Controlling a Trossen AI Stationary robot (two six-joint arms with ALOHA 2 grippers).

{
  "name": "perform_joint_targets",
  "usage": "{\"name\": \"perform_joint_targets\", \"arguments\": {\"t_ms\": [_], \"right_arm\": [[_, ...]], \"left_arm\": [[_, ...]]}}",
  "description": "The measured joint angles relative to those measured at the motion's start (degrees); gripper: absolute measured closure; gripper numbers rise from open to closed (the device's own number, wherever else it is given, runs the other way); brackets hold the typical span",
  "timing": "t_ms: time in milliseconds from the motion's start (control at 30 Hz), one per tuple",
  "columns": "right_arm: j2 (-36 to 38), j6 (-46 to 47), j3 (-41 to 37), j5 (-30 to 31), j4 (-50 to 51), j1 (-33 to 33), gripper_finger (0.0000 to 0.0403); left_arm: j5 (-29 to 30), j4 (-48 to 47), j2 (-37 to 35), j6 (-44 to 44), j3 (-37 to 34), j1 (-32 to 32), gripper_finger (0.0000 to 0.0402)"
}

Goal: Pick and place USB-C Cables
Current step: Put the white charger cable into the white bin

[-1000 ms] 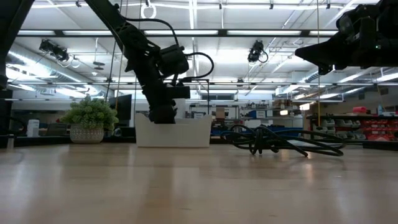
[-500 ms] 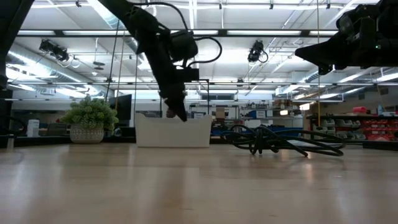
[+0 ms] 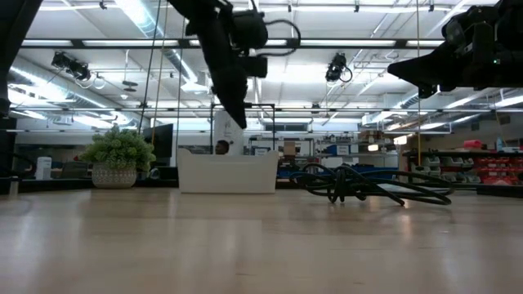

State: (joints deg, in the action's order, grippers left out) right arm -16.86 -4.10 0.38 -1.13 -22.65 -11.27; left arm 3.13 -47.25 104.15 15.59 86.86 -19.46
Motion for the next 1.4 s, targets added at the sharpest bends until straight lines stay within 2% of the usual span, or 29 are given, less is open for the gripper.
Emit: {"name": "perform_joint_targets", "arguments": {"t_ms": [300,433,767,900,1100,1400], "right_arm": [[-0.02,0.00,-0.02,0.01,0.00,0.00,0.0383],[-0.02,0.01,-0.02,-0.01,0.02,0.00,0.0383],[0.00,0.01,-0.01,0.01,0.00,-0.01,0.0383],[-0.02,0.00,0.00,-0.01,0.03,-0.01,0.0383],[-0.02,0.01,0.00,0.00,0.02,-0.01,0.0383],[-0.01,0.01,0.00,-0.01,0.00,0.00,0.0383]], "left_arm": [[-0.22,0.19,-6.42,-1.83,1.98,3.07,0.0260],[-3.09,1.02,-9.54,-4.84,2.04,3.71,0.0261],[-8.21,8.40,-17.43,-9.42,2.04,8.04,0.0280],[-8.43,10.92,-19.93,-9.82,2.04,10.42,0.0285],[-8.59,15.15,-22.33,-13.92,2.04,13.39,0.0285],[-14.13,14.24,-22.64,-19.52,2.04,20.14,0.0285]]}}
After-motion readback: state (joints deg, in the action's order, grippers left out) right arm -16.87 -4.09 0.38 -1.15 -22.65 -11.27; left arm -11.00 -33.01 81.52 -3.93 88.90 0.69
